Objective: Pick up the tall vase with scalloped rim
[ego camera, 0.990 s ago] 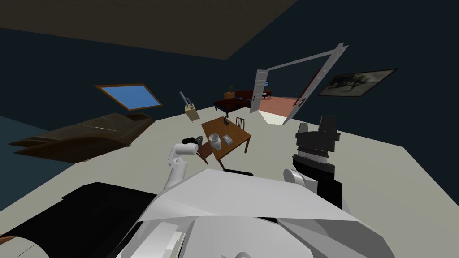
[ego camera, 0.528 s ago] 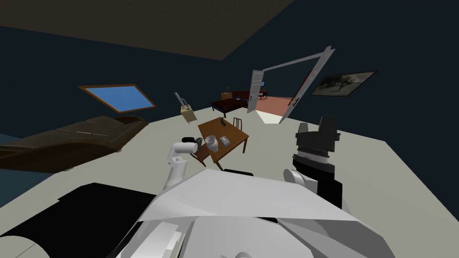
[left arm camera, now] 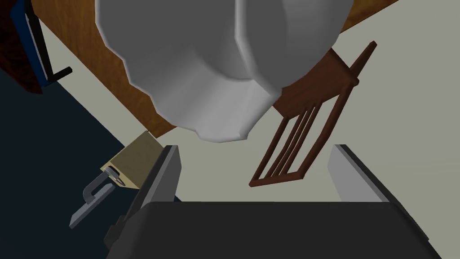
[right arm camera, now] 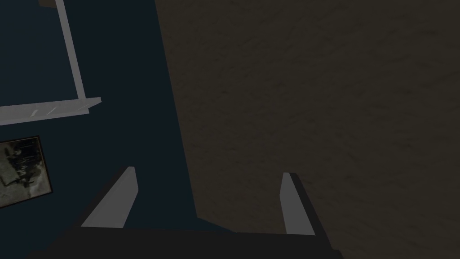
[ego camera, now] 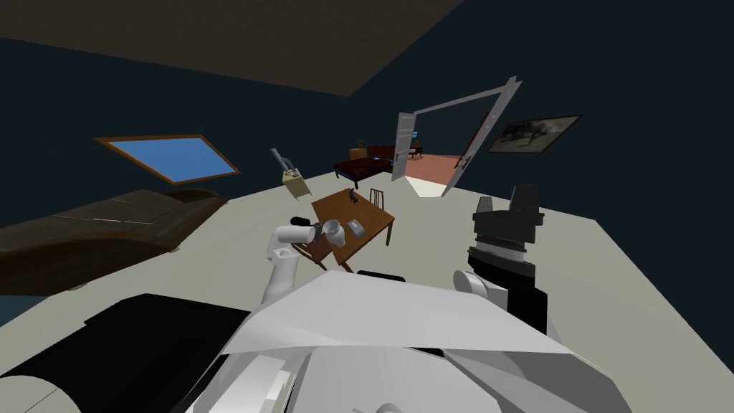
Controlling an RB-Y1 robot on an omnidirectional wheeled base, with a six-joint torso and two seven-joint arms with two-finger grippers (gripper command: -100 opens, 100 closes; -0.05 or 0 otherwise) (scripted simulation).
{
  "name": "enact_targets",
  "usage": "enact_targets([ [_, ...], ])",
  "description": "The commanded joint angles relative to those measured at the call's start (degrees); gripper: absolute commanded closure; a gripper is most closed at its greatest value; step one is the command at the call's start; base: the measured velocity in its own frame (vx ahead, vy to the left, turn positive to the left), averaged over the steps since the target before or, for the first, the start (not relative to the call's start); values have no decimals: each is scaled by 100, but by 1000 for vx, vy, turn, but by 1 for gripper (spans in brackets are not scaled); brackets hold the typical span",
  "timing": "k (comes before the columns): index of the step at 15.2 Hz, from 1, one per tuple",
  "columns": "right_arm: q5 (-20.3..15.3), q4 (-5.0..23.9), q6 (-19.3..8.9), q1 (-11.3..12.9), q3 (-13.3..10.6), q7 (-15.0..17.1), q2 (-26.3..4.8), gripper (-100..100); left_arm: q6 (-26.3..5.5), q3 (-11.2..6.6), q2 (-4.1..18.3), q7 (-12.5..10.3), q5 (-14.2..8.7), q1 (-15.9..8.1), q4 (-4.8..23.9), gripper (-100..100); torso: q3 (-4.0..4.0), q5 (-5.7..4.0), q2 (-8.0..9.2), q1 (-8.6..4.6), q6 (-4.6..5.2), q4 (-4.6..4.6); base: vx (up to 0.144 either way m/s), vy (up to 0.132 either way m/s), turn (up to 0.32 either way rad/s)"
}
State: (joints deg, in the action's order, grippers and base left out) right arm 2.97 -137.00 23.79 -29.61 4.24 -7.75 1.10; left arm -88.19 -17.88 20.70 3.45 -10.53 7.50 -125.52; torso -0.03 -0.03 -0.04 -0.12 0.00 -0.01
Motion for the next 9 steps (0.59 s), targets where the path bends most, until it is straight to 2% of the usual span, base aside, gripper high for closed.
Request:
enact_targets([
  [1,0,0,0,0,0,0,0,0,-286,-53,3,30,-54,-77,28,-100,0,0,0,0,0,0,24,-22,-103],
  [3,0,0,0,0,0,0,0,0,-420,-53,3,30,-54,-77,28,-100,0,0,-1,0,1,0,26,-17,-61],
  [4,0,0,0,0,0,0,0,0,-635,-91,5,49,-92,-128,36,-100,0,0,0,2,-1,0,24,-15,-53],
  [9,0,0,0,0,0,0,0,0,-1079,-154,8,80,-157,-213,50,-100,-1,0,-2,1,0,0,27,-17,-68],
])
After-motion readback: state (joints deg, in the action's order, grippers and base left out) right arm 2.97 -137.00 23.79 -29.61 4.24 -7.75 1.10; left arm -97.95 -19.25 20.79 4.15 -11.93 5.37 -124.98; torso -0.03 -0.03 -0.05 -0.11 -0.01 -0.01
